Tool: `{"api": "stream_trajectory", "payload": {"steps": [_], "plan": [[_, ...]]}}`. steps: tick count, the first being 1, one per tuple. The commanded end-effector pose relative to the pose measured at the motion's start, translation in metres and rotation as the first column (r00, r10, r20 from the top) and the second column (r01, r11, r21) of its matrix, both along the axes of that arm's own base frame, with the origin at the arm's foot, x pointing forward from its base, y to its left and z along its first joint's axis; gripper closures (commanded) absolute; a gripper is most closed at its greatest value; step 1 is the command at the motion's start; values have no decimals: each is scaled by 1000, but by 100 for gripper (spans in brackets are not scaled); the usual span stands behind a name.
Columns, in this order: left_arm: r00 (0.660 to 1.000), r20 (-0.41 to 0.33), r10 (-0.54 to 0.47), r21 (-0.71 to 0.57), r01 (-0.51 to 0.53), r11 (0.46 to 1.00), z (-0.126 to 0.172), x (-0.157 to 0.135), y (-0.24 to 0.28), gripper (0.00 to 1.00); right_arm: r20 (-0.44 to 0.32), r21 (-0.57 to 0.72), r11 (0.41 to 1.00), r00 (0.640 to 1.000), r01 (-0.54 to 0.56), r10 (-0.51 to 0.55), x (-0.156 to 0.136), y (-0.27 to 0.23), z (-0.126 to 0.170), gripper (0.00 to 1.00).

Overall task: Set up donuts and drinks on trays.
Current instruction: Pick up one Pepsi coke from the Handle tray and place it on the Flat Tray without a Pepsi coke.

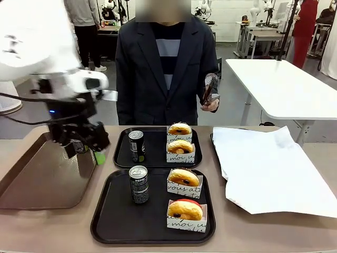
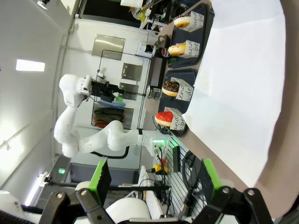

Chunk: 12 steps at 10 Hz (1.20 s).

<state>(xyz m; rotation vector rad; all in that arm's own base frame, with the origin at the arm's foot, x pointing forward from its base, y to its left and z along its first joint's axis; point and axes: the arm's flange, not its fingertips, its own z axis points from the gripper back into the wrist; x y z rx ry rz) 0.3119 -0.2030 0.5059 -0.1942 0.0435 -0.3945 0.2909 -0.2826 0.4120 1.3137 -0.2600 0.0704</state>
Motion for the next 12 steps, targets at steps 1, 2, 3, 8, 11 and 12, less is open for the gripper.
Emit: {"api": "stream_trajectory", "payload": {"steps": [1,2,3,8,11,12], "plan": [[996,-10,87,-280,-86,956,8,-11,80,0,8,7,1000,1000,0,0,-1,0,1,0],[991,-23,133,-311,-134,941,6,-23,110,0,8,7,1000,1000,0,0,-1,0,1,0],[984,-35,176,-355,-177,918,0,-33,136,0,8,7,1000,1000,0,0,-1,0,1,0],[944,-33,328,-709,-253,658,-39,-37,261,0,8,7,1000,1000,0,0,-1,0,1,0],[883,-129,451,-840,-339,424,-93,-35,333,0,8,7,1000,1000,0,0,-1,0,1,0],[885,-157,439,-877,-330,350,-104,-33,347,0,8,7,1000,1000,0,0,-1,0,1,0]]}}
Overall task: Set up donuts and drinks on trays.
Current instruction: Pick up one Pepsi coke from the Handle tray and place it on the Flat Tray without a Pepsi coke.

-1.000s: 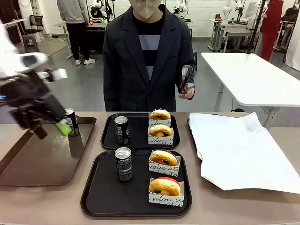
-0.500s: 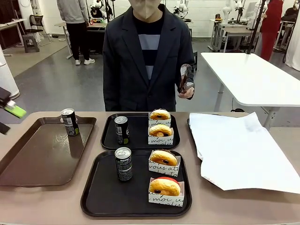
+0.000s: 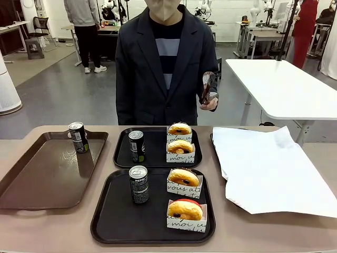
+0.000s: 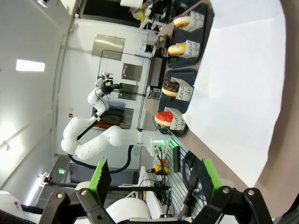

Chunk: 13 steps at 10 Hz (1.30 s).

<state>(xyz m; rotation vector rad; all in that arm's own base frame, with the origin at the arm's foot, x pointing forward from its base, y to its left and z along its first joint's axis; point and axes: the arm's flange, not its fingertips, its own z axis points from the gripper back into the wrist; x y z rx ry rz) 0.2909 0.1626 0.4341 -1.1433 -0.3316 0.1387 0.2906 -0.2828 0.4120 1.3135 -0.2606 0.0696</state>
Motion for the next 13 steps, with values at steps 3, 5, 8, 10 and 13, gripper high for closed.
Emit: {"api": "stream_trajectory", "payload": {"steps": [3,5,8,10,13], "plan": [[996,36,-78,-202,84,976,-32,-16,1,0,8,7,1000,1000,-1,1,-1,0,1,0],[997,15,-78,-188,79,979,-24,-23,1,0,8,7,1000,1000,-1,1,-1,0,1,0],[996,10,-84,-209,85,974,-32,-15,4,0,8,7,1000,1000,-1,1,-1,0,1,0],[996,10,-84,-209,85,974,-32,-15,4,0,8,7,1000,1000,-1,1,-1,0,1,0],[996,10,-84,-209,85,974,-32,-15,4,0,8,7,1000,1000,-1,1,-1,0,1,0]]}}
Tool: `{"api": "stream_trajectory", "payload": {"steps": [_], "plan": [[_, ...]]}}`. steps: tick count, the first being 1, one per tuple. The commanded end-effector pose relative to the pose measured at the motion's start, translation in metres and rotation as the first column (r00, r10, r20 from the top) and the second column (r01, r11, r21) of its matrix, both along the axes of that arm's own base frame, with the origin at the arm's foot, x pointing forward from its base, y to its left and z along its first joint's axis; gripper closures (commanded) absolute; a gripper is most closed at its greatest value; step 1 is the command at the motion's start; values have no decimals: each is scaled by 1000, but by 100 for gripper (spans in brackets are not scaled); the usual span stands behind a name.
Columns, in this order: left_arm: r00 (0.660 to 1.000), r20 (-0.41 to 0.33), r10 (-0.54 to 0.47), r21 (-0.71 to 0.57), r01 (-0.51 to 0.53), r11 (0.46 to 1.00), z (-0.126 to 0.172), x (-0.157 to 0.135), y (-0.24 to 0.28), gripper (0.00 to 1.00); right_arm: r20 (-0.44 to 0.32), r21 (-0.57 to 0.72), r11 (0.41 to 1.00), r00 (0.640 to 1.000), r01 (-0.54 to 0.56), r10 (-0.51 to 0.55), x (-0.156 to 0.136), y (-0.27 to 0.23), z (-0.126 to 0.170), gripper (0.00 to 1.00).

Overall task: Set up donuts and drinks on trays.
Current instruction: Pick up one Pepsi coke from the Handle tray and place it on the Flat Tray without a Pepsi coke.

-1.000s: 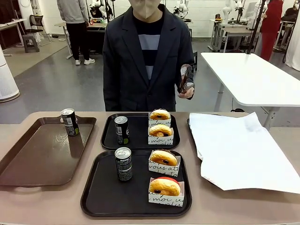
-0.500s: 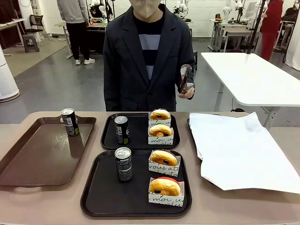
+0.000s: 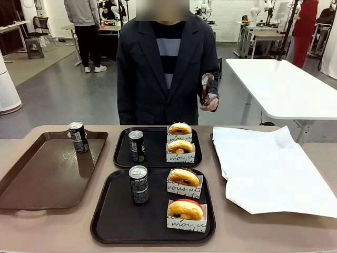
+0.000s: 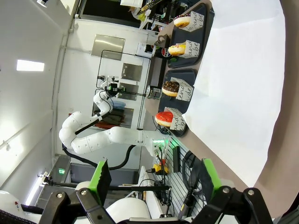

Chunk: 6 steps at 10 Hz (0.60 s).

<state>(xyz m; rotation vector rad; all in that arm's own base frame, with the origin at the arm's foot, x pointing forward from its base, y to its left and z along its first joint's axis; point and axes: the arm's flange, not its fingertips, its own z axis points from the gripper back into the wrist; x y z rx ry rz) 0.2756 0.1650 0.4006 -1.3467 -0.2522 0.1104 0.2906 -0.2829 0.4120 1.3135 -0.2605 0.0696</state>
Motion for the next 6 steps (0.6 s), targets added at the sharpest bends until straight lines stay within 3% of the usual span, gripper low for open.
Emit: {"api": "stream_trajectory", "payload": {"steps": [1,6], "plan": [[1000,23,3,-16,-3,1000,1,0,2,0,8,7,1000,1000,-1,1,-1,1,1,0],[1000,23,3,-16,-3,1000,1,0,2,0,8,7,1000,1000,-1,1,-1,1,1,0]]}}
